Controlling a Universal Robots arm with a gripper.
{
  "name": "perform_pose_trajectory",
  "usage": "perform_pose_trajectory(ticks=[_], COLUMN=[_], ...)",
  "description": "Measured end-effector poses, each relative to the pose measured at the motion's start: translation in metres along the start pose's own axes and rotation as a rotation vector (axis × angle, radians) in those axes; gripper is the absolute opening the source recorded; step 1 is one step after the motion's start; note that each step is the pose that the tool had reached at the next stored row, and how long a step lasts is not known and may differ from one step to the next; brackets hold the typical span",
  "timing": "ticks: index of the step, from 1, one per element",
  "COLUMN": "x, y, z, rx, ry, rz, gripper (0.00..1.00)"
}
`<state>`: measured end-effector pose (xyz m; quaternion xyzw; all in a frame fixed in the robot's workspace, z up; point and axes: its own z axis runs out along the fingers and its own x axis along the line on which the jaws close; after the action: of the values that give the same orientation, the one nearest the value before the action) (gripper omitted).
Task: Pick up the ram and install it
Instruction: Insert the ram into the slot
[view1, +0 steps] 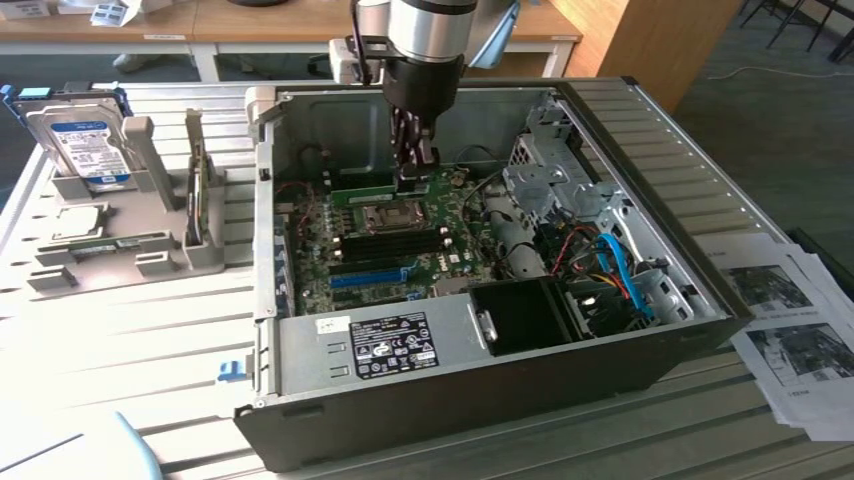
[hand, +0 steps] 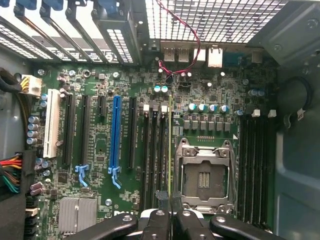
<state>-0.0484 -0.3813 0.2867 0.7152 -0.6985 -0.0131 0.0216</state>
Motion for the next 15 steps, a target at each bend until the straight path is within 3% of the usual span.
perform_pose_trajectory(ticks=[15], x=[0.000], y=[-0.0106], z=[-0.0004], rx=[-0.0007], ry=[-0.0002], rz=[0.000], gripper=[0.11])
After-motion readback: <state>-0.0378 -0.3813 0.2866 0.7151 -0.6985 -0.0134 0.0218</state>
